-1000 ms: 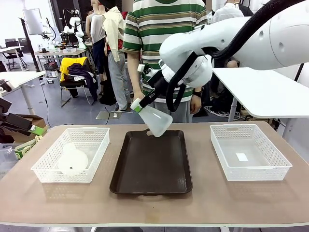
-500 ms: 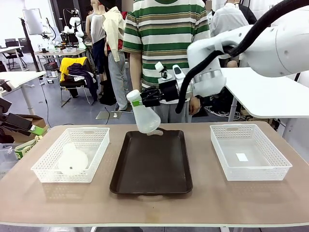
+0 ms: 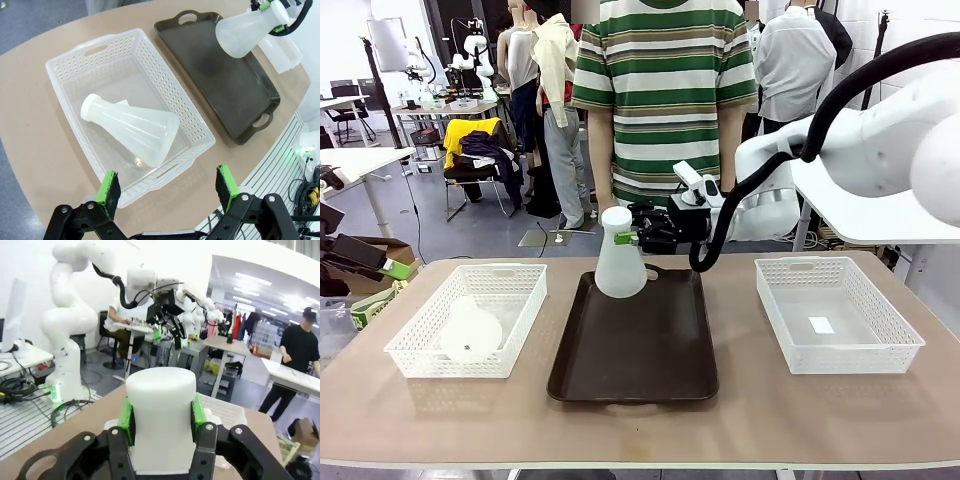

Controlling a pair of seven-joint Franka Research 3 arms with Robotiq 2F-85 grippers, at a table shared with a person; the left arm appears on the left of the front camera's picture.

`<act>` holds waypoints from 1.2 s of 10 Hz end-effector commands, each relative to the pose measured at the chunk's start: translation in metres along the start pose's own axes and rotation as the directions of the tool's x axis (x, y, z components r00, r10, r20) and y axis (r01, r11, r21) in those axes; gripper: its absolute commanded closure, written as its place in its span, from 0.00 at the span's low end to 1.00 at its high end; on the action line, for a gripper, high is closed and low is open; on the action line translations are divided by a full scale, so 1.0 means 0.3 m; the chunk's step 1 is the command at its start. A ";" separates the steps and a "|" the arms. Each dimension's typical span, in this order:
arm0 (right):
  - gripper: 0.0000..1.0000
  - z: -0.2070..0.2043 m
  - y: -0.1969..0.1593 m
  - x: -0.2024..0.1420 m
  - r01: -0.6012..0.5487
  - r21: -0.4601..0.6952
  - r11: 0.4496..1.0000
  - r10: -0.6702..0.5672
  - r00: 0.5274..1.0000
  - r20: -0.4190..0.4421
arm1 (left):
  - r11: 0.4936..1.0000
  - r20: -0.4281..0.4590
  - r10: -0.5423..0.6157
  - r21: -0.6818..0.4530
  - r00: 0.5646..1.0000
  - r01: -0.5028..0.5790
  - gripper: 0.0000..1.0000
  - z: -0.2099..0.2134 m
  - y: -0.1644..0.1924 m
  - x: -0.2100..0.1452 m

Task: Prepare the laboratory tools.
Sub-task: Place the picked Big flask upright in the Handle tray as instructed by the person.

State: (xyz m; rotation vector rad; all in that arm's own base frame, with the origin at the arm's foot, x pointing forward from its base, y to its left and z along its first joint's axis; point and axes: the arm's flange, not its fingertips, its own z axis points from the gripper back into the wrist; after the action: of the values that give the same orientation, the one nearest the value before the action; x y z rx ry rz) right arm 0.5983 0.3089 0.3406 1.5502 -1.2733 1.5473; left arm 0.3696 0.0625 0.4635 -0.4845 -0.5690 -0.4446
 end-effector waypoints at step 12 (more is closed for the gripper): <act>1.00 0.043 -0.164 -0.244 0.320 -0.157 0.934 -0.317 0.947 0.045 | 1.000 0.011 -0.018 -0.016 1.000 0.018 0.00 -0.003 0.008 -0.012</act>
State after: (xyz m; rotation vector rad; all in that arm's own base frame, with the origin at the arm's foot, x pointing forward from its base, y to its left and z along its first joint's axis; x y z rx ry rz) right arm 0.6483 0.3295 0.2760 1.5307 -1.0694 1.2037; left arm 0.3696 0.0626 0.4634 -0.4841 -0.5688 -0.4444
